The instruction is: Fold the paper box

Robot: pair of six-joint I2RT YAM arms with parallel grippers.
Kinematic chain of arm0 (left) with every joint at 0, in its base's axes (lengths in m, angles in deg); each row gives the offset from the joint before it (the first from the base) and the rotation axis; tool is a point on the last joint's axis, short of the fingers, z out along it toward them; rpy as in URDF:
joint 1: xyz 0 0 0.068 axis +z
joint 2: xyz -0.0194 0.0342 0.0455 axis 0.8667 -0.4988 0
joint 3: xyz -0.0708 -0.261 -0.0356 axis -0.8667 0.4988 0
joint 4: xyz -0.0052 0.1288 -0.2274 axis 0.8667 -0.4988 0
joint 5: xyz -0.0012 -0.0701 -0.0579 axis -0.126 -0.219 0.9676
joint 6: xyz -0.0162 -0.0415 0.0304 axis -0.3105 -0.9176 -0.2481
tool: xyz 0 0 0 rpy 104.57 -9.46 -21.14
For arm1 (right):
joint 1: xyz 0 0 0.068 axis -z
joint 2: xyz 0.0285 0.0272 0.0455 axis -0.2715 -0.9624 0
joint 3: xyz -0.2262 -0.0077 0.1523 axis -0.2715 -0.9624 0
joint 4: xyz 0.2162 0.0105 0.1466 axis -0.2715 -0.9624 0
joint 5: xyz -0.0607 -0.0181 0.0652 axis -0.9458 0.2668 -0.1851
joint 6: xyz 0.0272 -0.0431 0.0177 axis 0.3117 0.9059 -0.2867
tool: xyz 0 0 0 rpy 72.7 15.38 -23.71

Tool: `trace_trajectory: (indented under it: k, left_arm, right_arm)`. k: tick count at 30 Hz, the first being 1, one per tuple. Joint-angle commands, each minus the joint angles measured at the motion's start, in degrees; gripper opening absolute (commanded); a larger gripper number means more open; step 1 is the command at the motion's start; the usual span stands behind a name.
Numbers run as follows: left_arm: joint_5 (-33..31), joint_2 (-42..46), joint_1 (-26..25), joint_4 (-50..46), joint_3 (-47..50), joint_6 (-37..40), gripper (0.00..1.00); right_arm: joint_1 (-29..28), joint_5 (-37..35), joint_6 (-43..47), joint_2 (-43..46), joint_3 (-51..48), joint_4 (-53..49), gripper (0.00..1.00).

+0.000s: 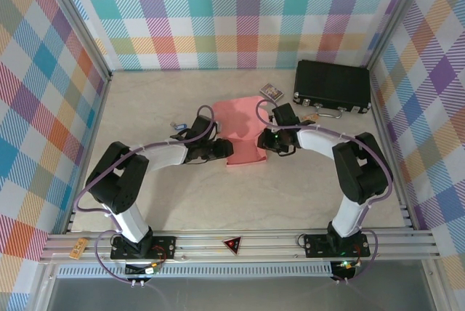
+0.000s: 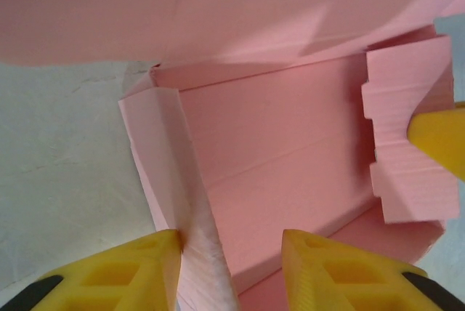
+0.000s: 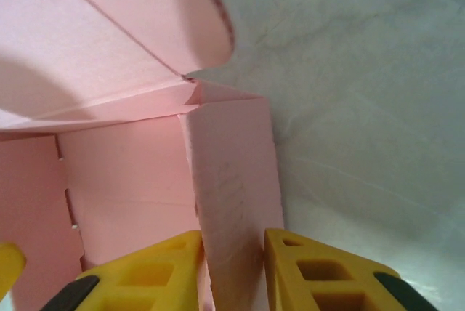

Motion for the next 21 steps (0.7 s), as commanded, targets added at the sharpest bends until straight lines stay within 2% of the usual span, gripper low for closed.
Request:
trace_trajectory:
  k: [1, 14, 21]
  left_arm:
    - [0.7, -1.4, -1.1, 1.1, 0.9, -1.3, 0.4]
    - [1.1, -2.2, -1.3, 1.1, 0.6, -1.3, 0.38]
    - [0.8, -2.2, -1.3, 0.7, 0.4, -1.3, 0.38]
  right_arm:
    - [-1.4, -4.0, 3.0, -1.6, 2.8, -4.9, 0.26]
    - [-2.5, -10.0, 4.5, -4.1, 5.1, -6.8, 0.22]
    - [-2.9, -9.8, 4.5, -4.1, 5.9, -6.8, 0.26]
